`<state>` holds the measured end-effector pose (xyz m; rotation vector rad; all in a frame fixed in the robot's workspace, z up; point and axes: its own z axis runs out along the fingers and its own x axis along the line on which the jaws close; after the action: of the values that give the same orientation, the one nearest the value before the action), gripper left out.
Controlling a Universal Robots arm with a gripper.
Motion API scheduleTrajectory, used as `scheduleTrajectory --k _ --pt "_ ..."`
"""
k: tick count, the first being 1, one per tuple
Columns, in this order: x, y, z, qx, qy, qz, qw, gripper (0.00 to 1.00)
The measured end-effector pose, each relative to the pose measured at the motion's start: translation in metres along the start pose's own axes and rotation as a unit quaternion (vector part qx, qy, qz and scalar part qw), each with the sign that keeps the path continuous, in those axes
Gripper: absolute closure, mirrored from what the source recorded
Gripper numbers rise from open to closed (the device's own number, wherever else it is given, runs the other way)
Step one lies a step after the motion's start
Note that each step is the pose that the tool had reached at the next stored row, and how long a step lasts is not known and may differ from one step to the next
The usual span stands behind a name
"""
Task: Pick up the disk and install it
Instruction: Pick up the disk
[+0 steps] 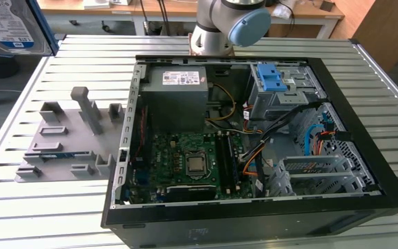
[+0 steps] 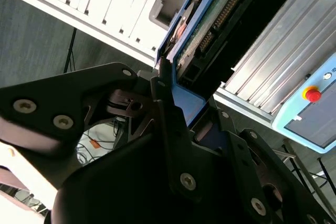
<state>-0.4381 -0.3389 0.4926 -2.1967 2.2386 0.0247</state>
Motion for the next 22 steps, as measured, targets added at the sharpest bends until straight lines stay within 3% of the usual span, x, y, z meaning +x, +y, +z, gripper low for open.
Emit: scheduleTrajectory --k 22 --pt "0.0202 -0.0235 -0.0004 0.0001 0.0000 0.000 1.0000 0.64"
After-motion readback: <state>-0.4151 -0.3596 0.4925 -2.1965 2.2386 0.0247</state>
